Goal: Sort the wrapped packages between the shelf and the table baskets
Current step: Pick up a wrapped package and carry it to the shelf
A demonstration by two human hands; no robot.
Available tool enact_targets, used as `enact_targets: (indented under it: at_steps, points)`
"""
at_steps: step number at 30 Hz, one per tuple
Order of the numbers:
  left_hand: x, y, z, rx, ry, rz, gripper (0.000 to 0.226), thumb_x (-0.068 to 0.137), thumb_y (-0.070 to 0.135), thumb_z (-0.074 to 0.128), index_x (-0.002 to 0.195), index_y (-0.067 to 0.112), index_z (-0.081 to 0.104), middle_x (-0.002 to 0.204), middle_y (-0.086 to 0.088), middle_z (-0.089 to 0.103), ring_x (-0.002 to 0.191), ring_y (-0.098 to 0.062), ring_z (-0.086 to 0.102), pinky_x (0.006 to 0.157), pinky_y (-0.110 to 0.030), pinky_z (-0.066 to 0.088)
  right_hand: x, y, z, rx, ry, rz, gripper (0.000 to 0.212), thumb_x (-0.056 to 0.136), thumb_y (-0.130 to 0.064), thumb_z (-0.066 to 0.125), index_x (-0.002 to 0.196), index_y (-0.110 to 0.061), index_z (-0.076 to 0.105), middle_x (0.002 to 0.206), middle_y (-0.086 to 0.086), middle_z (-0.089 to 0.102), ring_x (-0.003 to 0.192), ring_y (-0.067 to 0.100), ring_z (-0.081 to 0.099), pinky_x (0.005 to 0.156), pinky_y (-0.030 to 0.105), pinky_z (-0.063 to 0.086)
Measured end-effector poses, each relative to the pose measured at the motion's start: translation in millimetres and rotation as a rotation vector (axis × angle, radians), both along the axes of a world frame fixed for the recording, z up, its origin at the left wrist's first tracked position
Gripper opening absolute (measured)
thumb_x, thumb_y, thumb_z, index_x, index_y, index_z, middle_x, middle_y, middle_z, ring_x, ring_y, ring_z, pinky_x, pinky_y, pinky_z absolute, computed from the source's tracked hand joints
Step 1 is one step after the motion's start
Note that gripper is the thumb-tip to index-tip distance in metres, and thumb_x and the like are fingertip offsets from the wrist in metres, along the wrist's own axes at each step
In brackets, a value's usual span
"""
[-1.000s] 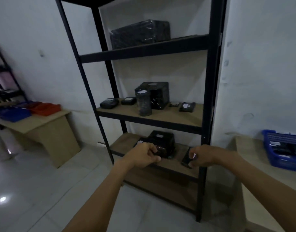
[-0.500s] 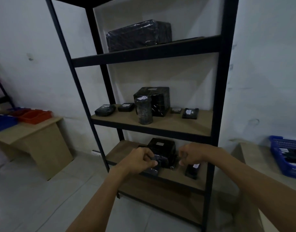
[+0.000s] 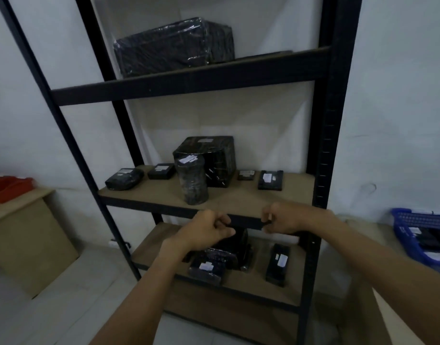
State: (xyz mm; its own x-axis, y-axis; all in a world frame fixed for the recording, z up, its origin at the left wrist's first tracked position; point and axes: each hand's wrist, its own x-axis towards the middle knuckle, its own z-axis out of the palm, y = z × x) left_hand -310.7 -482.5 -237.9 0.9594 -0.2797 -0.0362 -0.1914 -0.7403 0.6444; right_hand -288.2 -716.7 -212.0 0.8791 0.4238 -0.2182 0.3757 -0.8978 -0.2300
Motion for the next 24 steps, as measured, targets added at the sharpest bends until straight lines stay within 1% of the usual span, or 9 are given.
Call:
enact_targets:
  at_steps: [2, 4, 6, 9, 12, 15, 19, 22, 24]
  points:
    - [18, -2, 25, 0.018, -0.104, -0.024, 0.025, 0.086, 0.032, 0.071, 0.107, 0.020, 0.064, 0.093, 0.001, 0.068, 0.086, -0.011, 0.065, 0.080, -0.025, 0.054, 13, 4, 28, -0.004, -0.074, -0.003, 0.035, 0.090, -0.039, 0.058, 0.120, -0.022, 0.053, 0.117, 0.001, 0.055, 0.098, 0.016, 0.051, 0.080, 0.028, 0.041]
    - [34, -4, 56, 0.016, -0.207, -0.046, 0.024, 0.085, 0.030, 0.071, 0.106, 0.020, 0.065, 0.094, 0.001, 0.068, 0.088, -0.011, 0.065, 0.079, -0.022, 0.053, 26, 7, 58, 0.043, -0.156, -0.001, 0.028, 0.088, -0.039, 0.060, 0.113, -0.026, 0.056, 0.117, 0.000, 0.058, 0.097, 0.016, 0.053, 0.081, 0.029, 0.045]
    - [46, -3, 87, -0.010, -0.258, -0.079, 0.021, 0.086, 0.030, 0.070, 0.105, 0.023, 0.065, 0.096, 0.003, 0.069, 0.089, -0.008, 0.065, 0.080, -0.022, 0.053, 36, 13, 91, 0.080, -0.237, 0.000, 0.021, 0.087, -0.042, 0.060, 0.104, -0.030, 0.057, 0.113, 0.000, 0.061, 0.095, 0.017, 0.057, 0.081, 0.031, 0.048]
    - [64, 4, 132, -0.003, -0.356, -0.094, 0.017, 0.087, 0.030, 0.069, 0.103, 0.028, 0.063, 0.096, 0.008, 0.068, 0.090, -0.005, 0.064, 0.080, -0.021, 0.052, 41, 24, 140, 0.089, -0.333, 0.010, 0.029, 0.088, -0.046, 0.059, 0.111, -0.029, 0.056, 0.110, -0.002, 0.060, 0.095, 0.016, 0.056, 0.083, 0.034, 0.049]
    - [79, 9, 174, -0.004, -0.467, -0.066, 0.019, 0.086, 0.031, 0.070, 0.102, 0.023, 0.065, 0.091, 0.003, 0.069, 0.085, -0.011, 0.065, 0.078, -0.027, 0.054, 43, 37, 180, 0.108, -0.422, 0.031, 0.031, 0.088, -0.046, 0.059, 0.113, -0.028, 0.057, 0.109, -0.004, 0.059, 0.094, 0.016, 0.055, 0.084, 0.034, 0.048]
    - [87, 16, 209, -0.004, -0.603, -0.080, 0.017, 0.086, 0.032, 0.070, 0.099, 0.022, 0.066, 0.085, 0.003, 0.068, 0.078, -0.009, 0.063, 0.073, -0.025, 0.053, 40, 51, 212, 0.153, -0.499, 0.073, 0.025, 0.088, -0.042, 0.061, 0.109, -0.028, 0.060, 0.097, -0.009, 0.056, 0.089, 0.013, 0.056, 0.078, 0.030, 0.048]
    - [98, 23, 248, -0.067, -0.805, -0.115, 0.009, 0.087, 0.027, 0.069, 0.093, 0.020, 0.071, 0.080, 0.004, 0.069, 0.073, -0.008, 0.064, 0.069, -0.021, 0.053, 43, 62, 244, 0.255, -0.697, 0.131, 0.012, 0.088, -0.035, 0.063, 0.093, -0.025, 0.066, 0.070, -0.017, 0.053, 0.068, 0.003, 0.052, 0.067, 0.027, 0.045]
    - [113, 27, 266, -0.099, -0.978, -0.095, 0.006, 0.087, 0.023, 0.070, 0.087, 0.017, 0.073, 0.075, 0.003, 0.068, 0.067, -0.008, 0.062, 0.063, -0.018, 0.050, 54, 64, 262, 0.278, -0.875, 0.128, 0.011, 0.088, -0.033, 0.061, 0.084, -0.023, 0.064, 0.065, -0.015, 0.051, 0.064, 0.006, 0.048, 0.063, 0.026, 0.038]
    - [126, 28, 272, -0.099, -1.030, -0.080, 0.006, 0.086, 0.023, 0.070, 0.084, 0.018, 0.071, 0.075, 0.003, 0.068, 0.066, -0.009, 0.061, 0.064, -0.022, 0.049, 64, 64, 270, 0.265, -0.983, 0.096, 0.012, 0.088, -0.031, 0.060, 0.084, -0.021, 0.065, 0.066, -0.014, 0.049, 0.067, 0.011, 0.049, 0.064, 0.026, 0.036]
